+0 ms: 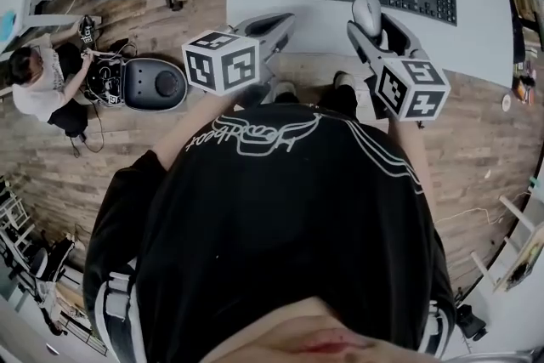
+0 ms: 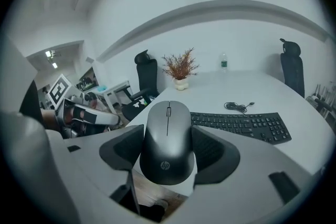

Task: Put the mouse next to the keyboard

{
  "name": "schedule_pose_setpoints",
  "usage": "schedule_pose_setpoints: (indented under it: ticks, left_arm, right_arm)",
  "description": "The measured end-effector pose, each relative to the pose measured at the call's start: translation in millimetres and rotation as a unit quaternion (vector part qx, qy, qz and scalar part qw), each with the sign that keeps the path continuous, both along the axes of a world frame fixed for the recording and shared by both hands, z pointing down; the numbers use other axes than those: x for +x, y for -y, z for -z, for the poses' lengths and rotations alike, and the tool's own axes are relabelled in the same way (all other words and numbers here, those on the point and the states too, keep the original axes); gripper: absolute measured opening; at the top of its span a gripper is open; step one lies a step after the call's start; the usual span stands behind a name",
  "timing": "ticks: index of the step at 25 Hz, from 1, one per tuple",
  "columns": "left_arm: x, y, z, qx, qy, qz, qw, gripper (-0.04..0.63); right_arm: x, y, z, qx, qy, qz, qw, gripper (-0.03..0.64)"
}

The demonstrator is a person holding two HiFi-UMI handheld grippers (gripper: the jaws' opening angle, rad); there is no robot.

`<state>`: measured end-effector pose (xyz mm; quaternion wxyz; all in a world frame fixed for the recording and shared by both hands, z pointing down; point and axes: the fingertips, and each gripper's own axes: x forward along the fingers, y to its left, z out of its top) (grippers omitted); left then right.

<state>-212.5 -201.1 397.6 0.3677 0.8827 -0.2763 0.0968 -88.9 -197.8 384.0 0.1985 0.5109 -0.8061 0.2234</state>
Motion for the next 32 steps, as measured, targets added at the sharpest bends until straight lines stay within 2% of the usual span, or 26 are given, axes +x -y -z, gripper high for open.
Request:
schedule_pose_setpoints:
  ticks: [9,17,23,32]
  left_arm:
    - [44.4,-0.7,10.3,0.005,0.0,-0.044,0.999,0.006]
    - [101.3,-4.6,18.3,-0.002,0.001,-0.086,0.9963,0.006]
    - [140.8,-4.4,21.2,-0.004,0.006,-0.106,0.9943,0.006]
    - [206.9,2.8,21.8,-0.008,0.011,-0.116,0.9932,0.006]
  right_arm:
    - [65.5,-15.0,13.3,0.01,0.013,-0.073,0.997,0.261]
    - [138.5,-33.2,21.5,0.016,0.023,-0.136,0.99,0.261]
    - [184.5,-34.7,26.4,0.022,0.024,-0.161,0.986,0.261]
    - [256.3,-27.8,25.2,0.022,0.031,-0.178,0.983,0.261]
